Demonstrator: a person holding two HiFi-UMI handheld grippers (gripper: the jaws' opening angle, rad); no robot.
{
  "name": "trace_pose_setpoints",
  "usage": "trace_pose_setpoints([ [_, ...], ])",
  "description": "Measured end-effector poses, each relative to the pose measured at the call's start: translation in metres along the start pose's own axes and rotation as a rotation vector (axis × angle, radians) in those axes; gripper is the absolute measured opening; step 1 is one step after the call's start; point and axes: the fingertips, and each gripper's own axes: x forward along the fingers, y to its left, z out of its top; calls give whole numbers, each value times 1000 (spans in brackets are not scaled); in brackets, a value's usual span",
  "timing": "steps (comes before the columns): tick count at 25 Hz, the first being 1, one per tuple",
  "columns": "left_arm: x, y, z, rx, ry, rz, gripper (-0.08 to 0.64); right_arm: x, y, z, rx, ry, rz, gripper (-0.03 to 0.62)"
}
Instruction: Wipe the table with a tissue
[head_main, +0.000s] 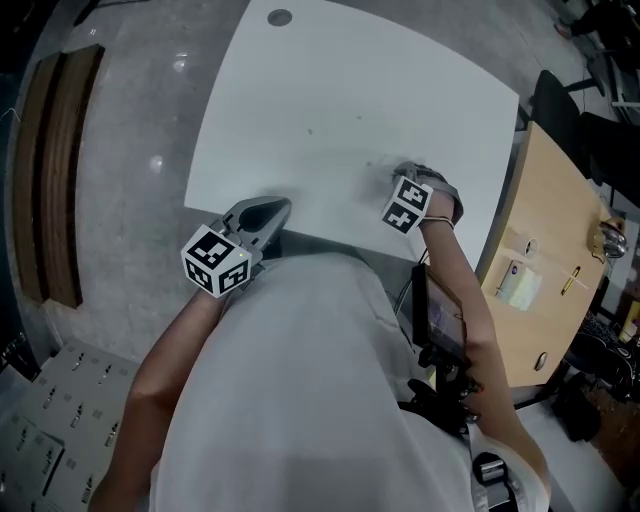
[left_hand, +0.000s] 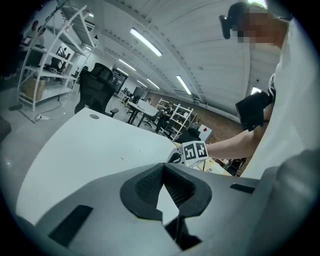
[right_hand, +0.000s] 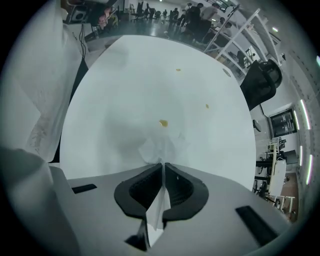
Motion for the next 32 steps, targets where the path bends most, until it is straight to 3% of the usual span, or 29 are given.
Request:
trace_pose_setpoints([
  [4,-11,5,-2,-18,-13,8,6,0,-1,1,-58,83,-8,26],
  [15,-18,13,-2,-39,-29,-1,6,2,-4,23,-123,135,-34,25],
  [25,-24,21,1,-45,-38,-11,6,0,3,56,-275,200,-112,25],
  [32,-34,31,-1,-46,-24,-17,6,-3,18,100,-353,143,-149,25],
])
